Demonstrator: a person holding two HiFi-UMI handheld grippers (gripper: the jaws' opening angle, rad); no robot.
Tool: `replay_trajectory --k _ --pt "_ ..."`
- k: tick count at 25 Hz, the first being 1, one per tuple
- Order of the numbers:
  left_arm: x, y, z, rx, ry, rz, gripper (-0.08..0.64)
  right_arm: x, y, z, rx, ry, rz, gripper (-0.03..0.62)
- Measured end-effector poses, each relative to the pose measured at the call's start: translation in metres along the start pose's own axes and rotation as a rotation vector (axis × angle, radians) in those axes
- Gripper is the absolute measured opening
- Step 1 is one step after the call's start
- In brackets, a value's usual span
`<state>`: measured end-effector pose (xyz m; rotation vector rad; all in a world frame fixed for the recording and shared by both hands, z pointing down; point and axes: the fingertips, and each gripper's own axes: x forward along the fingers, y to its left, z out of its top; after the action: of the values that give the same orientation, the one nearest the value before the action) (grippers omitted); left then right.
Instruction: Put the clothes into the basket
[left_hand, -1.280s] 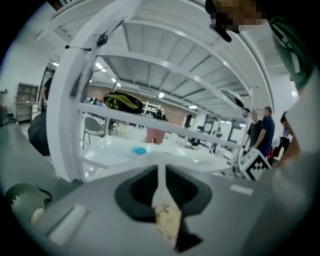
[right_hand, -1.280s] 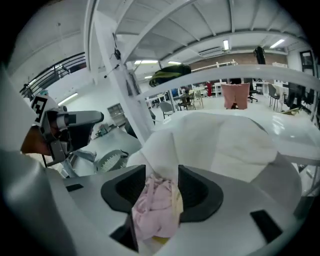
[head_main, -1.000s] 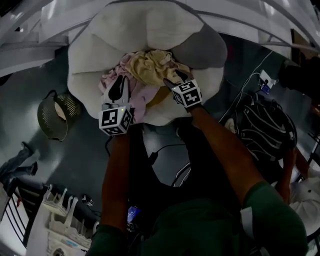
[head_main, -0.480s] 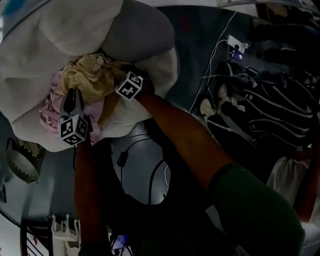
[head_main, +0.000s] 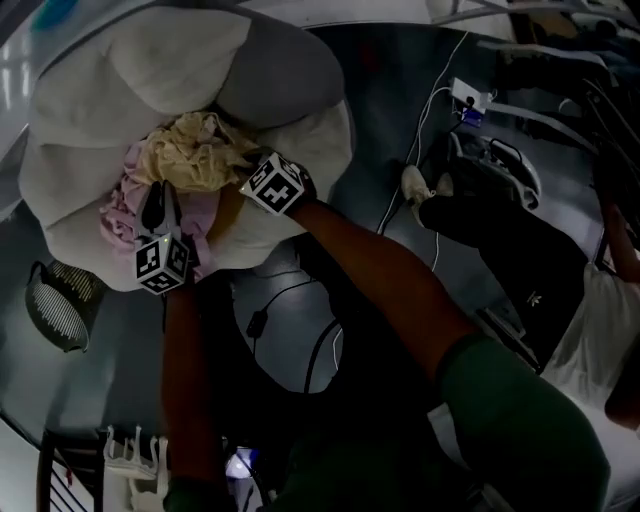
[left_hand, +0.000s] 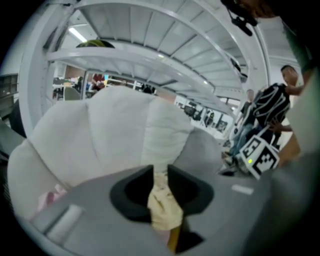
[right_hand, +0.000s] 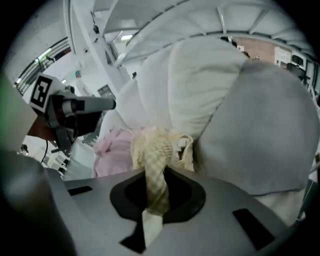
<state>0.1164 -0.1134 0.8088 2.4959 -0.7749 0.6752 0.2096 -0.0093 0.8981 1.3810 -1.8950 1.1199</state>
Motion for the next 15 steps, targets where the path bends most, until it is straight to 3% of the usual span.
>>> replay_trajectory --k 8,15 --pt "-0.095 -0.001 0.100 -0.044 -0.173 0.044 0.072 -0.127 0.102 0.129 -0.029 -0.315 0.046 0.026" --pt "-0.213 0.038 0.174 -0.087 -0.338 0.093 0.072 -0.208 0.233 0.239 -0.127 -0.476 0.153 0.026"
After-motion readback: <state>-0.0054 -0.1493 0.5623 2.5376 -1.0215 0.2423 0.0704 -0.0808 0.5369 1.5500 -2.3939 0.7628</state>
